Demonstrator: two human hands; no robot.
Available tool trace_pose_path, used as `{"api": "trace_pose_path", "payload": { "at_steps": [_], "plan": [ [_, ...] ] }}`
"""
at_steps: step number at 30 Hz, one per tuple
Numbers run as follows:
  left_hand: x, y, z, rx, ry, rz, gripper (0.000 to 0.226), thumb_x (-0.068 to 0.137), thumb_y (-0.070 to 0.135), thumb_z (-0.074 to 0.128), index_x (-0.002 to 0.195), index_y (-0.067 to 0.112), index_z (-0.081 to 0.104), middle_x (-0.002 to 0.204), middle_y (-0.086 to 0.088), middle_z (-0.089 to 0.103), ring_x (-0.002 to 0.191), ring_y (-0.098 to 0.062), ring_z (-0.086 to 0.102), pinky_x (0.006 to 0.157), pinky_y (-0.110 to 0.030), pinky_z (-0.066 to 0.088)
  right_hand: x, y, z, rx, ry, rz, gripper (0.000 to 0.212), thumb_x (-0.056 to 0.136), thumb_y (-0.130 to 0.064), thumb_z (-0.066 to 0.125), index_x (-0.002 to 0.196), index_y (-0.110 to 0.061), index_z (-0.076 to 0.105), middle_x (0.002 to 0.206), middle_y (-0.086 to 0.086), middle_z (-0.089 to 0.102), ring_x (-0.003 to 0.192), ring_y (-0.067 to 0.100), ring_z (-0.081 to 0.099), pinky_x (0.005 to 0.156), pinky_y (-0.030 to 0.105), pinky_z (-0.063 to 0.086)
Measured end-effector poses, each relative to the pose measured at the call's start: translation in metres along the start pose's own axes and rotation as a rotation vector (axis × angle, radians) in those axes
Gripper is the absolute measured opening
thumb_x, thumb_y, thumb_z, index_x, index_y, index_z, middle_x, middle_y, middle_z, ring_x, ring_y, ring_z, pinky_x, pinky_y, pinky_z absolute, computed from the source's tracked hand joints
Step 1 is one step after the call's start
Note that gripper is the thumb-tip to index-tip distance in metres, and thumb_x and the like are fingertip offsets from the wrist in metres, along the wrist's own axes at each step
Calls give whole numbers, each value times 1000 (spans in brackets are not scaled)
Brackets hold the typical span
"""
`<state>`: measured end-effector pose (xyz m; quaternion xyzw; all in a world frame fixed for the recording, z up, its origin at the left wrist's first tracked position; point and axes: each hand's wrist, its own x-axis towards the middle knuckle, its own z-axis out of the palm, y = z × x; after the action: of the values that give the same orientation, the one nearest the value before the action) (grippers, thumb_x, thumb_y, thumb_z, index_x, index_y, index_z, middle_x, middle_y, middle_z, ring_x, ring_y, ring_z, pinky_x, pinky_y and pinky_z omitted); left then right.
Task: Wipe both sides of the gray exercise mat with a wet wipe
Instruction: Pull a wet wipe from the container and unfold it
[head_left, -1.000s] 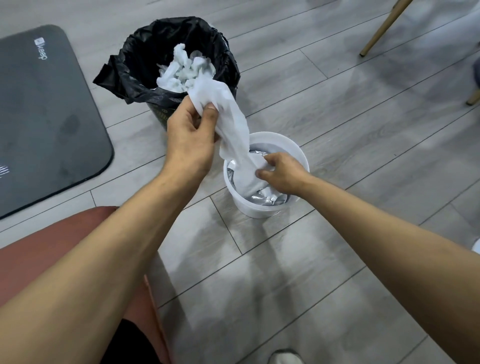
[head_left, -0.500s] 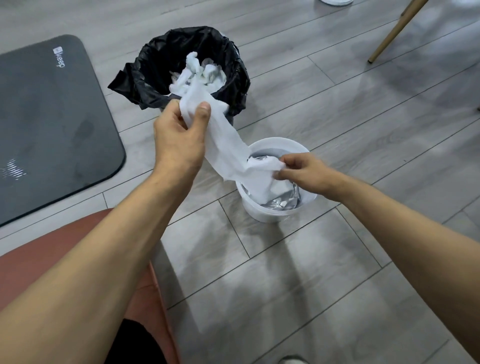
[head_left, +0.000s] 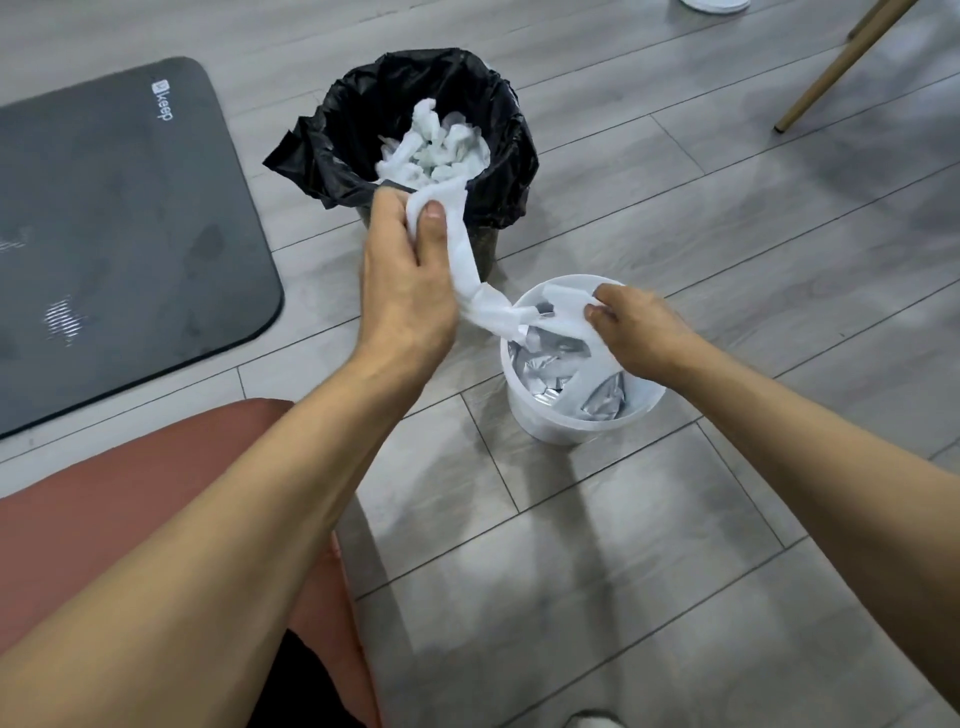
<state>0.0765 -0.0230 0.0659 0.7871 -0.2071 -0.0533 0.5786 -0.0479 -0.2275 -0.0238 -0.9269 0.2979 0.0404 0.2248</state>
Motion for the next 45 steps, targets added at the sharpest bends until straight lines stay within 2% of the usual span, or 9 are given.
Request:
{"api": "trace_pose_path", "payload": {
  "at_steps": [6,9,15,18,21,27,37,41,45],
  "plan": [
    [13,2,-24,71,68,32,17,108,28,42,98,14,43,77,13,41,65,-1,37,64,-24,36,6,16,15,-206,18,100,18,101,-30,37,86,-20,39,92,19,60,78,36,51,70,39,47],
    [23,2,-41,131,96,72,19,107,30,44,98,13,46,75,14,43,65,0,40,63,-20,36,7,21,12,-286,33,69,23,98,-31,41,94,-14,55,100,18,62,87,38,57,79,41,49],
    [17,-19,-43,146,-142,-104,31,94,44,59,96,15,68,86,-2,71,78,-19,64,72,-38,52,8,-23,-18,-366,-183,4,40,89,-40,55,128,-32,53,130,5,47,118,30,48,101,44,36],
    [15,-21,-44,121,-173,-123,31,93,41,68,89,12,73,83,-10,74,69,-18,64,66,-35,50,9,-51,-40,-131,-108,-30,38,87,-34,58,124,-30,55,118,0,56,109,25,56,97,44,45],
    [12,-20,-45,82,-145,-165,31,89,37,77,80,7,72,62,-6,62,53,-9,46,55,-24,37,5,-87,-53,421,-14,-75,14,89,-31,60,96,-26,71,84,-5,70,83,16,67,80,36,56],
    [11,-25,-47,59,-173,-201,32,75,32,91,65,16,64,61,3,62,57,-12,52,56,-27,42,-17,-141,-39,875,-95,-225,21,93,-20,64,81,-5,72,76,5,69,68,0,62,63,9,45],
    [9,-33,-54,211,-272,-220,35,87,44,78,72,19,58,64,10,58,58,-7,49,58,-27,39,-12,-149,-20,944,71,-126,17,88,-20,71,80,-6,72,69,4,68,66,10,61,69,23,52],
    [8,-32,-54,158,-296,-280,32,93,40,72,75,18,56,72,2,63,63,-12,52,60,-29,40,-11,-157,-12,972,74,-99,19,90,-20,68,83,-2,69,77,15,72,74,30,70,77,36,57],
    [9,-34,-57,43,-183,-337,24,90,27,77,80,18,57,86,-15,71,73,-19,60,66,-34,47,-6,-161,-11,925,11,-91,19,90,-18,69,81,-1,70,70,11,71,60,18,64,64,24,56]
  ]
}}
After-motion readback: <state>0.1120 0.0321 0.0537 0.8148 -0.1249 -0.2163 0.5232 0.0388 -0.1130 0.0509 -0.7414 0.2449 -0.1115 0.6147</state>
